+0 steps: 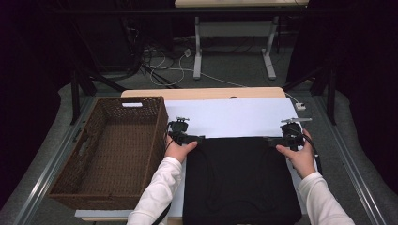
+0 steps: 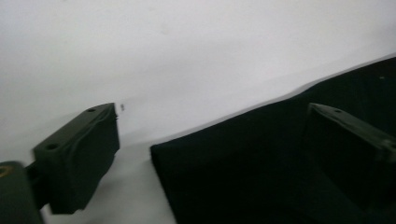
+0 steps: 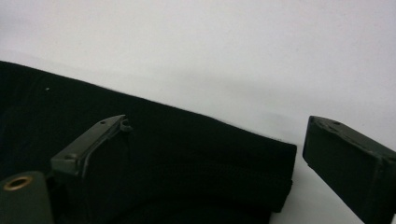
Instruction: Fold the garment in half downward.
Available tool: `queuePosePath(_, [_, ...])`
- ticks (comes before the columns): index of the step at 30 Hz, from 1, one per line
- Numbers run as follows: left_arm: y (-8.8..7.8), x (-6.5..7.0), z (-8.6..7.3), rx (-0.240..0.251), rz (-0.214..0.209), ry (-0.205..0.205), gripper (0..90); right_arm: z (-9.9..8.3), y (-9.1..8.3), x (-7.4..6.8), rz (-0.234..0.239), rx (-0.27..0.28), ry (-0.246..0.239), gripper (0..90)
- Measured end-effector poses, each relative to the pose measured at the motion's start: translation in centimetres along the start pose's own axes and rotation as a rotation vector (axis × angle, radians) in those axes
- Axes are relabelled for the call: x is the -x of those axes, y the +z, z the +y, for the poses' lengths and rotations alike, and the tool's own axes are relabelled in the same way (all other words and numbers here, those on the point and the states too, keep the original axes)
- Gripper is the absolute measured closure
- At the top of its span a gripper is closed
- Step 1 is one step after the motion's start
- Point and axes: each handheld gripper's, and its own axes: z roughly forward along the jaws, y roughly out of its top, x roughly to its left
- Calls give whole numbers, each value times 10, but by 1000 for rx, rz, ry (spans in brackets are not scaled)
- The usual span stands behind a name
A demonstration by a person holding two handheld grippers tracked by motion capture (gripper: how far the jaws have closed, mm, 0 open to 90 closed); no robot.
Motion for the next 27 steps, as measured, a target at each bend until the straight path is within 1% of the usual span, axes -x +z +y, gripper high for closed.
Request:
queuePosePath(1, [0, -2, 0, -6, -5, 2, 118, 0, 0, 1, -3, 6, 4, 102])
queuePosePath(2, [-1, -3, -1, 2, 4, -8, 160, -1, -1, 3, -12, 13, 2, 132])
queuePosePath(3, [-2, -4, -1, 15, 22, -7, 183, -1, -1, 5, -16, 21, 8, 145])
queuePosePath(4, [-3, -5, -1, 12, 31, -2, 220, -1, -1, 7, -19, 22, 13, 147])
queuePosePath(6, [-4, -6, -2, 9, 40, 2, 271, -2, -1, 11, -19, 21, 18, 191])
queuePosePath(7, [-4, -6, -2, 4, 51, 12, 303, -2, -1, 12, -22, 21, 29, 211])
queuePosePath(8, [-4, -6, -3, 4, 56, 16, 337, -2, -1, 13, -30, 18, 25, 231])
queuePosePath(9, [-4, -6, -3, 3, 59, 12, 351, -2, 0, 14, -28, 30, 22, 247])
queuePosePath(10, [-4, -6, -3, -12, 61, 16, 368, -2, 1, 15, -36, 30, 18, 260])
queuePosePath(12, [-2, -5, -5, -11, 71, 26, 416, -1, 1, 17, -40, 27, 21, 303])
queuePosePath(13, [-2, -4, -5, -12, 78, 32, 430, -1, 2, 16, -34, 27, 36, 324])
queuePosePath(14, [-2, -3, -6, -15, 83, 49, 455, -1, 2, 17, -41, 28, 29, 349])
queuePosePath(15, [-2, -1, -6, -14, 94, 56, 474, -1, 3, 18, -42, 29, 29, 385])
queuePosePath(16, [-1, 3, -7, -17, 112, 72, 483, -1, 3, 19, -40, 37, 23, 404])
queuePosePath(17, [0, 4, -7, -22, 123, 92, 492, -1, 3, 19, -49, 29, 30, 419])
queuePosePath(19, [1, 9, -8, -35, 146, 130, 516, -2, 5, 21, -42, 29, 34, 428])
queuePosePath(20, [1, 11, -7, -38, 164, 153, 529, -2, 5, 21, -44, 22, 41, 433])
queuePosePath(22, [2, 14, -7, -50, 162, 173, 576, -3, 7, 21, -56, 9, 41, 441])
queuePosePath(23, [2, 15, -7, -50, 153, 170, 606, -3, 8, 21, -55, 1, 41, 441])
queuePosePath(24, [2, 16, -7, -48, 151, 168, 627, -4, 9, 21, -62, -3, 27, 441])
queuePosePath(26, [3, 17, -8, -48, 143, 168, 668, -4, 10, 20, -73, -15, 28, 451])
queuePosePath(27, [3, 17, -8, -47, 145, 169, 682, -5, 11, 20, -69, -25, 26, 462])
